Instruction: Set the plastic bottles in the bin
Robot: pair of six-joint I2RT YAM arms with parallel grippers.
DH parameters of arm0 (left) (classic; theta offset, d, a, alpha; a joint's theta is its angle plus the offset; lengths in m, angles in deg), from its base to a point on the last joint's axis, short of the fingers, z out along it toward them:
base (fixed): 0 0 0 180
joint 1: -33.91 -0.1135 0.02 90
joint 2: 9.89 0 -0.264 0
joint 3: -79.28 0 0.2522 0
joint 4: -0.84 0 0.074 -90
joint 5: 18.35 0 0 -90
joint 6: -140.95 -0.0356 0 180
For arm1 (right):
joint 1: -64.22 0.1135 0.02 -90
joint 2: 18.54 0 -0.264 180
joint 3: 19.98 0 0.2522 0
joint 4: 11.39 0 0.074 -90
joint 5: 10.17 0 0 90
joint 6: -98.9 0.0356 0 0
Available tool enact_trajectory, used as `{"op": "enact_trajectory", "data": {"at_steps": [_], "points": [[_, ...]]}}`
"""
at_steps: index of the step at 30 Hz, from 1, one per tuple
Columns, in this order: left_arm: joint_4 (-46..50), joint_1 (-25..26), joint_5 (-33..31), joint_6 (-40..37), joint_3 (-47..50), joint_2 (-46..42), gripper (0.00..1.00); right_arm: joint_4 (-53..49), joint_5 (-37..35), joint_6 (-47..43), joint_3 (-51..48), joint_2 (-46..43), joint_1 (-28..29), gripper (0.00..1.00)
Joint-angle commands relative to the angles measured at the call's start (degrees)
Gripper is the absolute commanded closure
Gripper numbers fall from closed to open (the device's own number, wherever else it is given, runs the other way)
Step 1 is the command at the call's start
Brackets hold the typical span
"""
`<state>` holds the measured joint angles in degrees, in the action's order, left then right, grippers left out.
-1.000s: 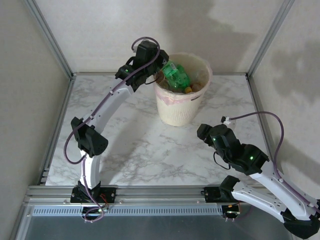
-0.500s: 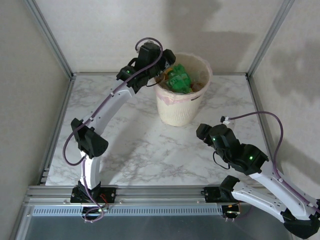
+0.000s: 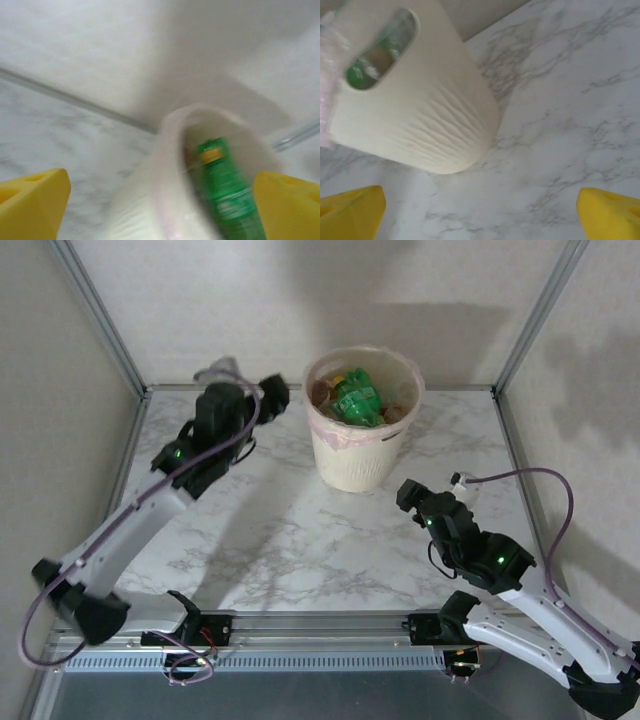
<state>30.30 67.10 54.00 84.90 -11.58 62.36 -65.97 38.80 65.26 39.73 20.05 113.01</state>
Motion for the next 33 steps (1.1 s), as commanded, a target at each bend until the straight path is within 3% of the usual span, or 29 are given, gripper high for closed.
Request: {"op": "enact_trajectory", "data": {"at_steps": [1,3,6,7,11,14,16,17,19,21,24,27,28,30,33], "points": [[-11.2,-1.3,-9.3,-3.4,16.7,-7.8,0.00,0.3,-8.0,11.9,-9.4,-2.3,0.3,0.07],[-15.4,-2.3,-12.5,-6.8,25.8,-12.0,0.00,5.6,-9.4,11.2,-15.5,-6.7,0.3,0.01],[-18.4,-3.7,-21.1,-10.8,34.5,-13.1,0.01,24.9,-7.4,-7.7,-25.2,-13.4,0.3,0.01],[-19.7,-4.4,-22.3,-12.2,36.8,-12.6,0.00,27.7,-8.4,-9.5,-27.1,-13.8,0.2,0.01],[-28.5,-8.3,-26.4,-15.6,46.0,-9.9,0.00,29.0,-20.5,-9.9,-29.2,-6.5,-2.6,0.01],[-33.9,-13.0,-29.5,-16.1,48.8,-6.6,0.00,27.0,-23.7,-3.8,-28.0,0.0,-10.2,0.01],[-38.7,-15.6,-29.8,-17.2,50.3,-4.2,0.00,35.1,-21.3,-9.9,-28.6,2.1,-15.4,0.01],[-42.2,-16.7,-29.1,-18.7,51.5,-3.2,0.00,42.3,-21.9,-17.4,-29.5,3.3,-16.3,0.01],[-49.5,-18.5,-27.1,-21.3,54.6,-2.1,0.00,52.2,-27.3,-26.1,-30.4,6.9,-17.5,0.01],[-56.2,-20.8,-25.1,-22.5,57.6,-1.1,0.00,55.8,-29.1,-28.7,-29.5,11.2,-21.4,0.01],[-63.7,-24.2,-21.4,-22.2,60.6,1.1,0.00,64.3,-24.6,-31.9,-32.9,16.0,-28.2,0.01],[-69.7,-26.7,-16.6,-22.8,61.9,3.8,0.00,83.7,-20.1,-41.2,-39.5,20.8,-33.0,0.01],[-68.6,-27.5,-15.3,-22.4,60.8,4.7,0.00,82.9,-17.8,-41.6,-39.0,21.4,-33.8,0.01],[-66.6,-28.9,-11.4,-23.0,58.1,7.2,0.01,93.6,-11.3,-47.0,-40.9,23.8,-37.0,0.01],[-67.6,-29.4,-6.2,-26.7,55.9,10.4,0.01,105.5,4.2,-50.9,-41.7,29.4,-43.0,0.01]]}}
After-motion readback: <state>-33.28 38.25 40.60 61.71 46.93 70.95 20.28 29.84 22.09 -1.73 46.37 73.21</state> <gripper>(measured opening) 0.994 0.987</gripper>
